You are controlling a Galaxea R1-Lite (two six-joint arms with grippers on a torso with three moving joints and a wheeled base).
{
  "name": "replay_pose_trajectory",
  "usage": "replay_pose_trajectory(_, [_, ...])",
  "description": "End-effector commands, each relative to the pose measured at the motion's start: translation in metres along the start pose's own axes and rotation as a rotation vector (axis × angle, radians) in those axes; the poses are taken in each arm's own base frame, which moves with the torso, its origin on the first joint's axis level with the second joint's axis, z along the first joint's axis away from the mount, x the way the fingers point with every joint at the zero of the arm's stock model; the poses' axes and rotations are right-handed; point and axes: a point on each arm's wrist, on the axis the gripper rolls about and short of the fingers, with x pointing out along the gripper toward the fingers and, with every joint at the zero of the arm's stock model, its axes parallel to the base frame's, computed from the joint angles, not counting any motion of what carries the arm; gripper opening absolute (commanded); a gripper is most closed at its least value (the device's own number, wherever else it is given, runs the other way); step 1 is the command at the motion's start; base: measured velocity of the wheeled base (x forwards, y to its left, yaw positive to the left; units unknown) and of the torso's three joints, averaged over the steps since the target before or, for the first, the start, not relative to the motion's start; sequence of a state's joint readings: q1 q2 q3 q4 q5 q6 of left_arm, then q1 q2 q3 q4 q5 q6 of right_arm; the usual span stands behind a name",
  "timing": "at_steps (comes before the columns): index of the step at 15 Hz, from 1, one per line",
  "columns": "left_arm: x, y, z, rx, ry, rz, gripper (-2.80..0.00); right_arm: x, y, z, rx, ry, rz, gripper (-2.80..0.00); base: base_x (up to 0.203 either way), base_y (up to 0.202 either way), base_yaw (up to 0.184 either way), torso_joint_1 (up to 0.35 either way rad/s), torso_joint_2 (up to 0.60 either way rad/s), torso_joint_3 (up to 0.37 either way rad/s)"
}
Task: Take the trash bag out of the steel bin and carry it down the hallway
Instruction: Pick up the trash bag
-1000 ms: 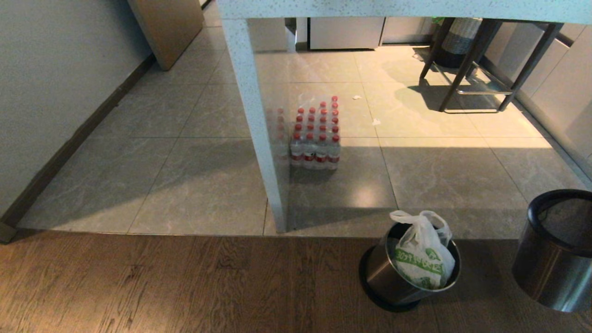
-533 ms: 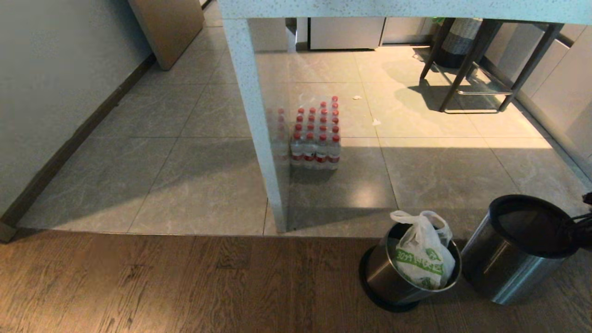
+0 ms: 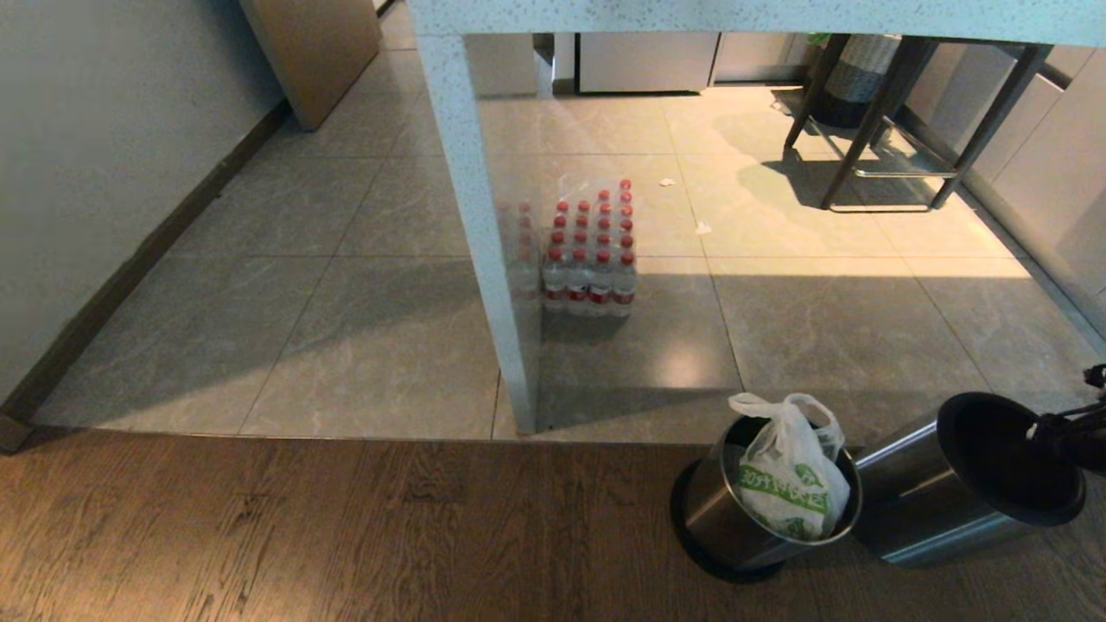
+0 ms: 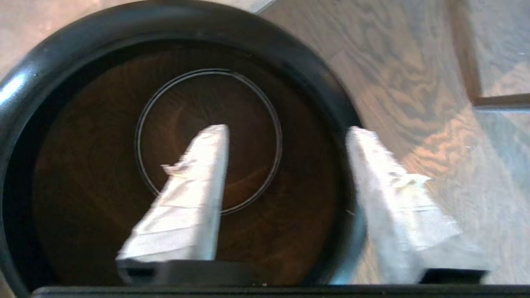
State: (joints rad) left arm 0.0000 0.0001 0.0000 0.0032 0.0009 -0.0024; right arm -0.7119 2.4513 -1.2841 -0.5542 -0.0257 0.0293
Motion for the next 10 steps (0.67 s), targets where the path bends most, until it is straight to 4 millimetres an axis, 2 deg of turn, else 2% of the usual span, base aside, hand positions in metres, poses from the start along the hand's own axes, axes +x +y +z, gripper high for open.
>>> replay_pose_trajectory(1, [0.000,0.000,0.000,-0.001,0.000,0.001,-2.80,-0.026,-0.001,0.024,0.006,-0.057,0.000,0.00,0.000,0.000,0.000,0.000,0.00,0.000])
replay_pose_trajectory(2, [0.000,0.000,0.000,-0.001,0.000,0.001,-2.80,-0.045,-0.002,0.037,0.009,-0.077,0.001,0.00,0.000,0.000,0.000,0.000,0.00,0.000])
replay_pose_trajectory(4, [0.000,0.000,0.000,-0.001,0.000,0.001,-2.80,-0.100,0.005,0.060,0.004,-0.112,0.021,0.00,0.000,0.000,0.000,0.000,0.00,0.000])
replay_pose_trajectory(5, [0.000,0.000,0.000,-0.001,0.000,0.001,-2.80,-0.131,0.011,0.068,-0.006,-0.124,0.041,-2.80,0.000,0.000,0.000,0.000,0.00,0.000])
replay_pose_trajectory(7, [0.000,0.000,0.000,-0.001,-0.001,0.001,-2.80,-0.188,0.029,0.069,-0.046,-0.091,0.102,-2.80,0.000,0.000,0.000,0.000,0.00,0.000])
replay_pose_trajectory(10, [0.000,0.000,0.000,-0.001,0.000,0.001,-2.80,-0.253,0.067,0.046,-0.172,0.024,0.227,-2.80,0.000,0.000,0.000,0.000,0.00,0.000])
